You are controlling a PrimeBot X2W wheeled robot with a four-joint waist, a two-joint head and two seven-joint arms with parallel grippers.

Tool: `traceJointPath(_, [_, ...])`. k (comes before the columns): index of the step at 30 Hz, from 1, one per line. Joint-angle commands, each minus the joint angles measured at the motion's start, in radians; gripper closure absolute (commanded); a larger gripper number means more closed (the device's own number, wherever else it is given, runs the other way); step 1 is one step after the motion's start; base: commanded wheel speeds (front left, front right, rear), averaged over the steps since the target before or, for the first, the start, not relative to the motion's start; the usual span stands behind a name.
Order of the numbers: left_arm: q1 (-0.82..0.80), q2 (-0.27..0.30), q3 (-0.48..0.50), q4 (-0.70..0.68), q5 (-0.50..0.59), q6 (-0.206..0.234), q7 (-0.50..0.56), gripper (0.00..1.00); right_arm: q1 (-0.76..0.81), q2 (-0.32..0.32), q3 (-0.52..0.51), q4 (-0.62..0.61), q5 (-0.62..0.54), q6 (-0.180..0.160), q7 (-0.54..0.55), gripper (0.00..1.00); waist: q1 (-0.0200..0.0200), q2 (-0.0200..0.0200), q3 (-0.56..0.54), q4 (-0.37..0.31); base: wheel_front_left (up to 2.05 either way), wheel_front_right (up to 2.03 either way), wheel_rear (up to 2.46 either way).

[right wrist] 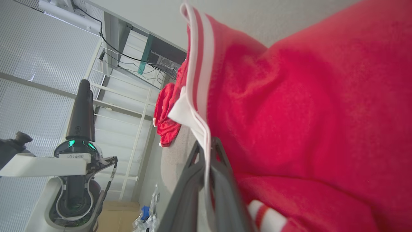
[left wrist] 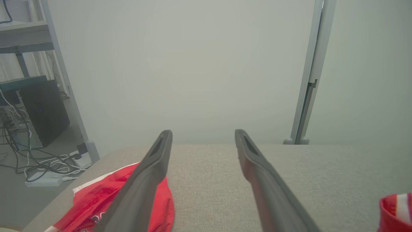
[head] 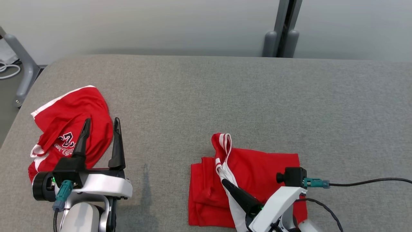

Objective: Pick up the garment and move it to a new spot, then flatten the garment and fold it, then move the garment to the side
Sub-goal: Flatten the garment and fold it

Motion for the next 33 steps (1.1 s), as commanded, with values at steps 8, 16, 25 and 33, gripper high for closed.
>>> traceJointPath(8, [-0.009, 0.002, -0.007, -0.015, -0.024, 0.021, 0.000, 0.00, -0.055, -0.007, 0.078, 0.046, 0.098, 0.001, -0.031, 0.00, 0.0000, -0.0001, 0.026, 0.028, 0.00, 0.00, 0.00])
traceJointPath(16, [-0.014, 0.003, -0.026, -0.014, -0.042, 0.036, 0.000, 0.00, -0.085, -0.006, 0.171, 0.026, 0.185, 0.001, -0.019, 0.00, 0.0000, -0.0001, 0.030, 0.031, 0.00, 0.00, 0.00])
traceJointPath(25, [-0.007, 0.002, -0.034, -0.021, -0.049, 0.044, 0.000, 0.00, -0.144, -0.008, 0.213, -0.007, 0.189, 0.001, -0.065, 0.00, 0.0000, -0.0001, 0.033, 0.024, 0.00, 0.00, 0.00])
traceJointPath(33, [0.009, 0.002, -0.042, -0.020, -0.035, 0.036, 0.000, 0.00, -0.199, -0.075, 0.031, -0.097, 0.156, 0.001, -0.096, 0.00, 0.0000, -0.0001, 0.020, -0.024, 0.00, 0.00, 0.00])
